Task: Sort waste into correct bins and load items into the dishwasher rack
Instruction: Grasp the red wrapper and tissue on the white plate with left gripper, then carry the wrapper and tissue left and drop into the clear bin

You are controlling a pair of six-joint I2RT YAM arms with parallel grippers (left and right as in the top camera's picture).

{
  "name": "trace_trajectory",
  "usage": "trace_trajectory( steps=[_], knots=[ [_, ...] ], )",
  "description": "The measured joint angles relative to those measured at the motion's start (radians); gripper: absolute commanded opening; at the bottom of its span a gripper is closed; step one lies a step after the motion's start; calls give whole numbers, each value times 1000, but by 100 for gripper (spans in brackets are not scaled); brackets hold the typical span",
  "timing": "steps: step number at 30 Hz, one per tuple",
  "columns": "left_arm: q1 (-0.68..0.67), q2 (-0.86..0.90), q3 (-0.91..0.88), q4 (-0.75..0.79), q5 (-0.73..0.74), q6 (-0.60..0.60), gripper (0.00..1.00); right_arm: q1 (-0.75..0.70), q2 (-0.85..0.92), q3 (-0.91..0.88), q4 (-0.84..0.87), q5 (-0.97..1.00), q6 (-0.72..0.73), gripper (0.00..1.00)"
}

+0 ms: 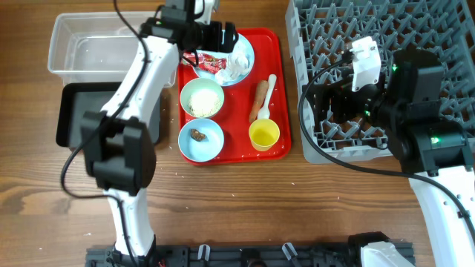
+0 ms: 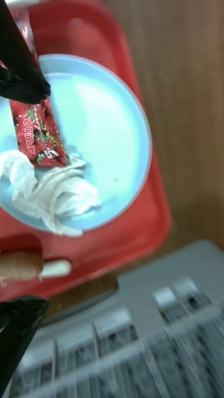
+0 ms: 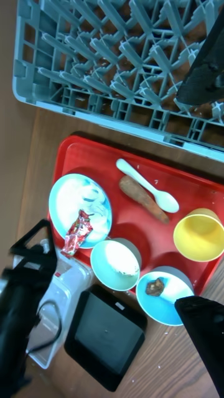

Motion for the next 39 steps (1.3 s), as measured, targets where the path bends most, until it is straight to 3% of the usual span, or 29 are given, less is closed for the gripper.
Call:
trace_trajectory(
  steps=[6, 13, 17, 20, 23, 26, 29, 39],
  knots=[
    [-34, 152, 0, 38, -140, 10, 100, 0, 11, 0, 0, 0, 0, 100],
    [-91, 195, 1, 52, -240, 49, 100, 0, 11, 0, 0, 0, 0, 100],
    [-103, 211, 1, 52, -255, 58, 80, 0, 11, 0, 0, 0, 0, 100],
    [-105, 212, 1, 52, -255, 64, 75, 0, 11, 0, 0, 0, 0, 100],
    [-105, 223, 1, 52, -255, 66, 62, 0, 11, 0, 0, 0, 0, 100],
    [-109, 247, 4, 53, -262, 69, 40, 0, 11, 0, 0, 0, 0, 100],
    [-114, 253, 14, 51, -270, 71, 6, 0, 11, 0, 0, 0, 0, 100],
    [-122, 252, 35, 27, -269, 69, 4, 0, 11, 0, 0, 0, 0, 100]
  ],
)
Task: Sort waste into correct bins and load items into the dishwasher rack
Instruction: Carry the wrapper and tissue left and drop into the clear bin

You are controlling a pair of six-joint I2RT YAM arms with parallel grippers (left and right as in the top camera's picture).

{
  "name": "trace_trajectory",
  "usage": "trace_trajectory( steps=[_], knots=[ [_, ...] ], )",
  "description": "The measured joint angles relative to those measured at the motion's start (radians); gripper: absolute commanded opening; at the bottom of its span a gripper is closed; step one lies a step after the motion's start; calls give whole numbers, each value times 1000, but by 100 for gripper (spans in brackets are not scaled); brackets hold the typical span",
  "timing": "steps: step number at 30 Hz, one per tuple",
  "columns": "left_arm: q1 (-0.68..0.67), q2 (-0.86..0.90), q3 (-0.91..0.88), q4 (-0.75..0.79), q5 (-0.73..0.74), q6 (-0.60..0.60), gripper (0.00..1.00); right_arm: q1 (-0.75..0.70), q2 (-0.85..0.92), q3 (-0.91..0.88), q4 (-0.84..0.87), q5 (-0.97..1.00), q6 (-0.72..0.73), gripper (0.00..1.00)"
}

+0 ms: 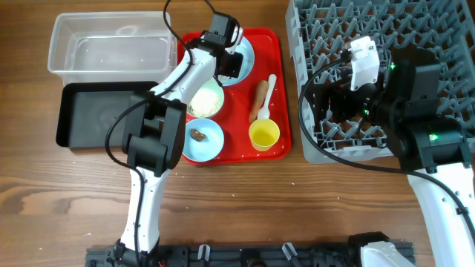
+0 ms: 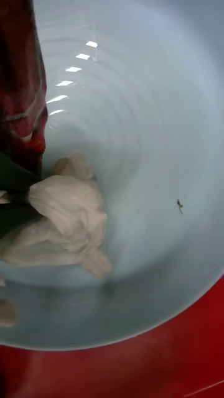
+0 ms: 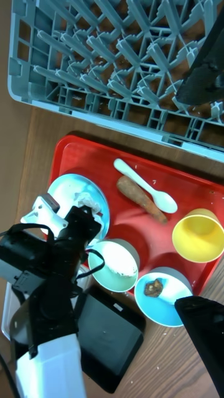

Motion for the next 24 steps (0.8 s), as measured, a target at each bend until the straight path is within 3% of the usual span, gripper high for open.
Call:
trace_trajectory(
  steps=[13, 24],
  knots=[
    [85, -379, 80, -122, -8, -139, 4, 0, 0, 0, 0, 0, 0, 100],
    [414, -326, 80, -193, -83, -210, 4, 0, 0, 0, 0, 0, 0, 100]
  ],
)
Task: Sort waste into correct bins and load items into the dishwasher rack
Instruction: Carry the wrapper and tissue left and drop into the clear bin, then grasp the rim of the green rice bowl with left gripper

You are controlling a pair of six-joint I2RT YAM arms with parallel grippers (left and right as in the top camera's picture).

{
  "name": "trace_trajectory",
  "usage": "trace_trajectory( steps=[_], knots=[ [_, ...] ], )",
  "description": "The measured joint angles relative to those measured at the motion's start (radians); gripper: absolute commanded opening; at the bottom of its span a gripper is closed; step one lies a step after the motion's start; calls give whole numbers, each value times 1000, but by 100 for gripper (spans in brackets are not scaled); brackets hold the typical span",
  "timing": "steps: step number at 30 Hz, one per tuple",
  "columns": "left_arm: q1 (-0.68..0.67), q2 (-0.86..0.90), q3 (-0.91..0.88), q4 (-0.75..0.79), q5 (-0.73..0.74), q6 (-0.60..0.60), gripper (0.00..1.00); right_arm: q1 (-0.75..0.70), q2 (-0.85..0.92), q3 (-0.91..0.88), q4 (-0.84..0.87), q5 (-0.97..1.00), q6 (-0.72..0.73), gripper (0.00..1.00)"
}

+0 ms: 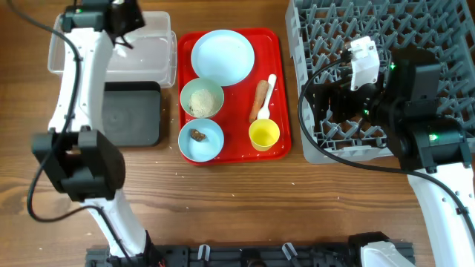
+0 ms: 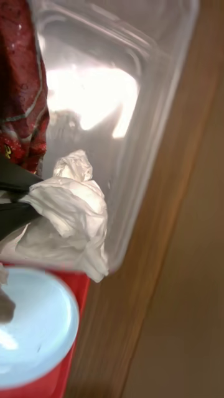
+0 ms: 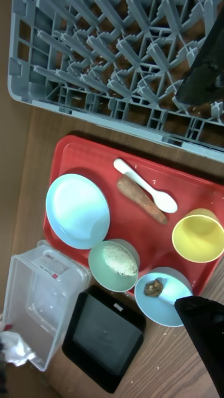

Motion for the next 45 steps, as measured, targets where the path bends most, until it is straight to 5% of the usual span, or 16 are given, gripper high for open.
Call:
trace_trajectory(
  steps=[2, 6, 9, 15, 21, 31, 38, 45],
  knots=[
    [24, 47, 0, -4, -5, -8, 11, 0, 0, 0, 0, 0, 0, 100],
    [35, 126, 0, -3, -6, -16, 82, 0, 0, 0, 0, 0, 0, 100],
    [35, 139, 0, 31, -6, -23, 94, 0, 0, 0, 0, 0, 0, 100],
    [35, 138, 0, 50, -6, -26, 96, 0, 0, 0, 0, 0, 0, 100],
    [35, 75, 0, 23, 33, -26, 89, 0, 0, 0, 0, 0, 0, 100],
    [-51, -142, 2, -267, 166, -26, 86, 0, 0, 0, -8, 0, 0, 100],
    [-271, -142, 2, -423, 178, -60, 67, 0, 0, 0, -12, 0, 0, 100],
    [-417, -140, -149, -281, 166, -121, 50, 0, 0, 0, -47, 0, 0, 100]
  ],
)
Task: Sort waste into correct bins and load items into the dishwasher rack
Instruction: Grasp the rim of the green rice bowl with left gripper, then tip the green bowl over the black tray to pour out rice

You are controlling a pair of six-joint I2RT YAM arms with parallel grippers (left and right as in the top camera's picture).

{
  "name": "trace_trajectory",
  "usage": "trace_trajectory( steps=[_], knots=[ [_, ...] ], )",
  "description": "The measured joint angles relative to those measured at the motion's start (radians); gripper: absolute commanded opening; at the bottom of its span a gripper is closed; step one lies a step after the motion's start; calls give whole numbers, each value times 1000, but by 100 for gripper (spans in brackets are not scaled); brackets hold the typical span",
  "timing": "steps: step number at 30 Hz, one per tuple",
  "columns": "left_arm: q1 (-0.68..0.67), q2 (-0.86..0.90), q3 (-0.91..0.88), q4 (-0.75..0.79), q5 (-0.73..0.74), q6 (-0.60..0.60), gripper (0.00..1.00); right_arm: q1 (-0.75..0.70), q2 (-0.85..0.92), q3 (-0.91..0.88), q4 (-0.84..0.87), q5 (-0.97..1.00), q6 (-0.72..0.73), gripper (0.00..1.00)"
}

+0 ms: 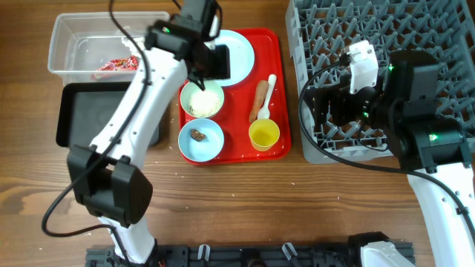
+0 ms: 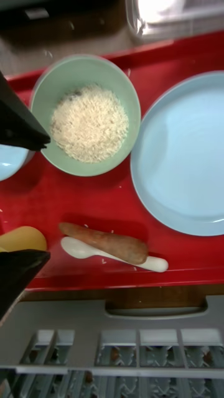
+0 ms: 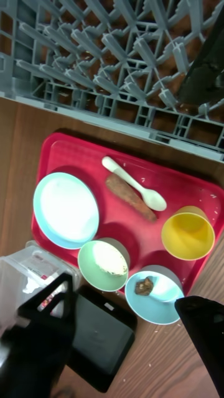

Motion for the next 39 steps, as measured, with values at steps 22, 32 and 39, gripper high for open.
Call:
trace_trajectory(
  steps=[22, 32, 39],
  knots=[
    [-99, 187, -198, 199, -170, -6, 43, 0, 0, 0, -50, 2, 0, 100],
    [-99, 228, -225, 227, -203, -9, 14, 0, 0, 0, -50, 3, 0, 100],
    [-99, 228, -225, 233, -236, -6, 4, 0, 0, 0, -50, 3, 0, 100]
  ],
)
